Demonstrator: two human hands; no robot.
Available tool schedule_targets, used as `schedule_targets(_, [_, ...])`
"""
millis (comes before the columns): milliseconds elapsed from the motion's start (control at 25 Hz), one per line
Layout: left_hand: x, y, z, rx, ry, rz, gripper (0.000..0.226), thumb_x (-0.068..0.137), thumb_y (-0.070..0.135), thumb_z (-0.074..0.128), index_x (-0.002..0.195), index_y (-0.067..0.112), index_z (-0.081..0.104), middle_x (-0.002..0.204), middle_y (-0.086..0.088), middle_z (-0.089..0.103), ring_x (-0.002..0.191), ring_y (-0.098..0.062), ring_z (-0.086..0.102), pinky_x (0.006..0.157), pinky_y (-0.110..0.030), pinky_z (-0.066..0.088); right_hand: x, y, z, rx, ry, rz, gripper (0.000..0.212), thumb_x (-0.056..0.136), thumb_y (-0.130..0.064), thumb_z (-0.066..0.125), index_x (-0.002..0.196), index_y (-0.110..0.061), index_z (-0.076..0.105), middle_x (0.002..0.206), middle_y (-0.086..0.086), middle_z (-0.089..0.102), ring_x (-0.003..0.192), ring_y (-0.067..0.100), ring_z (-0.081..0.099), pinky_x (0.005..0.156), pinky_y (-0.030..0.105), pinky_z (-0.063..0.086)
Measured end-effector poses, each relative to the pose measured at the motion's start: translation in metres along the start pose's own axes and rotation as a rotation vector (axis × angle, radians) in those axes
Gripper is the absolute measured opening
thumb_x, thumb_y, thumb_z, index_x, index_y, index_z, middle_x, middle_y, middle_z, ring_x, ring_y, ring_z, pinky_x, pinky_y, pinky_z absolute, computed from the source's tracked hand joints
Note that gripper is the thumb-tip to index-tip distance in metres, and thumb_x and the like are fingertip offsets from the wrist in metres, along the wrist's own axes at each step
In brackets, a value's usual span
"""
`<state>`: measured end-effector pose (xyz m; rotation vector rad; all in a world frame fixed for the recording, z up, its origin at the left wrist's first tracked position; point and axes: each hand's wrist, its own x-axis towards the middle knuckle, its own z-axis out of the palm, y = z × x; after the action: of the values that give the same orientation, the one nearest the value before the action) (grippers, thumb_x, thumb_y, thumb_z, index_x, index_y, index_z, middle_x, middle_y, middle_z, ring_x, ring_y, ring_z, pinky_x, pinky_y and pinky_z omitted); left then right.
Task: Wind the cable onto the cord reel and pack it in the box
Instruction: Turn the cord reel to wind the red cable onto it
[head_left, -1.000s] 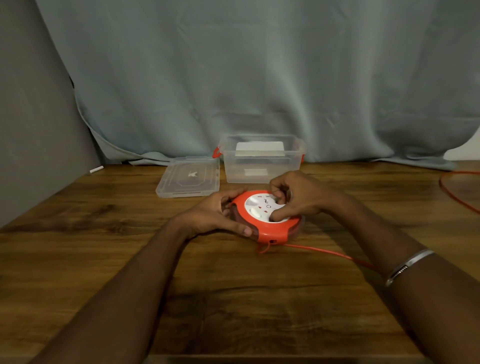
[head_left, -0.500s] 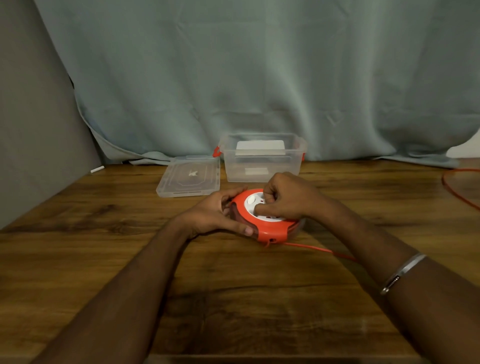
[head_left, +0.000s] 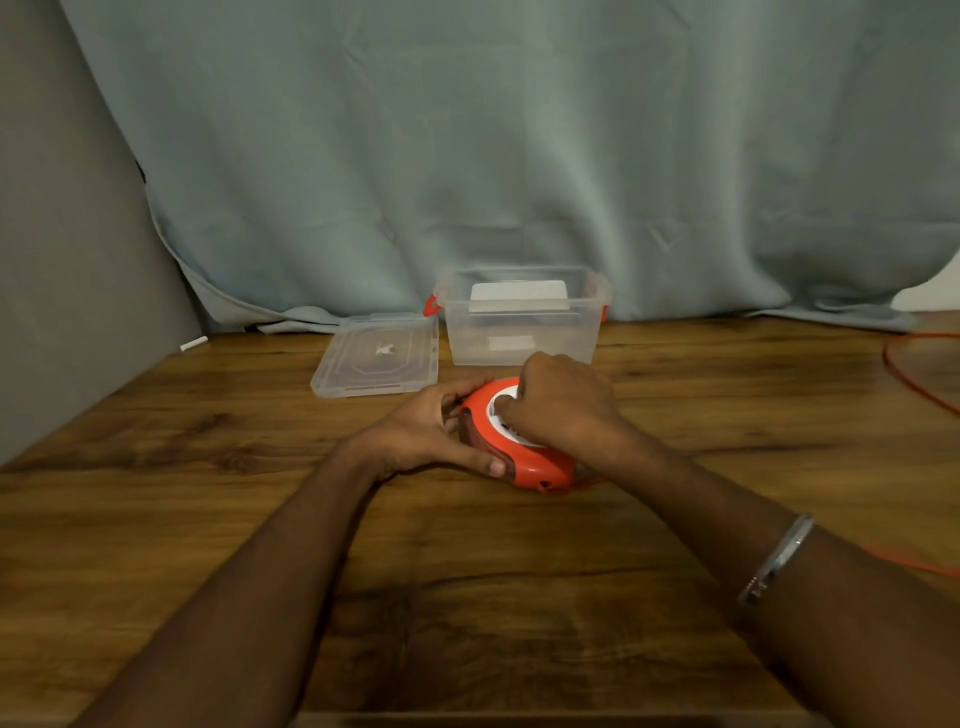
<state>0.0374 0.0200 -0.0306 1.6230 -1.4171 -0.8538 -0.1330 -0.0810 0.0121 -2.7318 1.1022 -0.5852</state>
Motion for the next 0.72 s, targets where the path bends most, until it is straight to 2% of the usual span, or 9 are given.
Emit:
schedule_targets(160, [0.0,0.0,0.002,-0.006,0.008,-0.001,0.123,0.054,0.023,0.103,0.159,0.024,0.041,0.146,0.006,0.062,0.132,-0.009,0.062,0.114,-0.036,0.05,0.005,0.01,-0.007,0.069,-0.057,-0.105,0.025,0.087,-0.04,0.072,0.075,-0.019,0.064,0.07,-0.004,0.06,0.076,0.022,0.062,0.056,0.029,0.034])
schedule_targets(200, [0.0,0.001,0.002,-0.004,0.009,0.0,0.122,0.054,0.021,0.104,0.159,0.023,0.041,0.145,0.007,0.063,0.131,-0.008,0.062,0.114,-0.035,0.05,0.009,0.019,-0.011,0.101,-0.078,-0.17,0.021,0.084,-0.035,0.074,0.074,-0.019,0.065,0.068,-0.004,0.063,0.073,0.021,0.062,0.055,0.03,0.036])
schedule_targets(240, [0.0,0.001,0.002,-0.001,0.007,-0.005,0.122,0.055,0.018,0.104,0.159,0.023,0.041,0.145,0.008,0.062,0.131,-0.006,0.062,0.114,-0.032,0.049,0.013,0.03,-0.015,0.146,-0.109,-0.227,0.012,0.081,-0.03,0.076,0.08,-0.022,0.067,0.073,-0.004,0.067,0.074,0.019,0.064,0.057,0.031,0.043])
schedule_targets(320, [-0.001,0.004,0.002,0.006,-0.001,-0.021,0.122,0.057,0.015,0.102,0.161,0.023,0.038,0.148,0.011,0.059,0.131,-0.002,0.059,0.112,-0.023,0.048,0.02,0.05,-0.028,0.248,-0.217,-0.32,0.027,0.074,-0.021,0.076,0.097,-0.03,0.066,0.089,-0.007,0.074,0.08,0.009,0.067,0.067,0.033,0.053])
schedule_targets(400, [-0.002,0.006,0.002,0.018,-0.004,-0.035,0.122,0.059,0.015,0.1,0.161,0.025,0.035,0.15,0.013,0.054,0.132,0.001,0.055,0.109,-0.016,0.048,0.022,0.066,-0.036,0.335,-0.323,-0.371,0.042,0.074,-0.012,0.079,0.111,-0.029,0.066,0.106,-0.007,0.075,0.078,-0.001,0.066,0.065,0.02,0.05])
schedule_targets(440, [-0.002,0.006,0.001,0.024,-0.006,-0.038,0.123,0.058,0.017,0.1,0.162,0.026,0.035,0.151,0.013,0.053,0.133,0.0,0.054,0.11,-0.017,0.047,0.024,0.071,-0.038,0.363,-0.365,-0.379,0.047,0.077,-0.005,0.081,0.117,-0.023,0.065,0.111,-0.003,0.075,0.074,-0.006,0.065,0.063,0.012,0.047])
schedule_targets(560, [-0.001,0.008,0.0,0.041,-0.01,-0.049,0.128,0.055,0.024,0.101,0.163,0.027,0.033,0.155,0.01,0.051,0.14,-0.008,0.05,0.119,-0.03,0.044,0.028,0.076,-0.045,0.357,-0.396,-0.364,0.053,0.081,0.001,0.084,0.127,-0.014,0.062,0.12,0.003,0.072,0.066,-0.019,0.062,0.06,0.005,0.047])
schedule_targets(640, [-0.001,0.008,0.0,0.049,-0.009,-0.06,0.127,0.055,0.025,0.101,0.163,0.028,0.033,0.156,0.01,0.05,0.142,-0.01,0.048,0.12,-0.032,0.042,0.03,0.079,-0.045,0.354,-0.419,-0.373,0.056,0.08,0.001,0.085,0.129,-0.013,0.061,0.12,0.003,0.071,0.066,-0.019,0.061,0.06,0.004,0.047])
schedule_targets(720, [-0.001,0.007,0.0,0.046,-0.014,-0.053,0.125,0.058,0.02,0.101,0.163,0.028,0.033,0.155,0.01,0.051,0.142,-0.01,0.049,0.121,-0.032,0.042,0.032,0.08,-0.043,0.372,-0.417,-0.403,0.057,0.079,0.001,0.085,0.128,-0.018,0.061,0.119,0.0,0.073,0.059,-0.005,0.06,0.058,0.01,0.048])
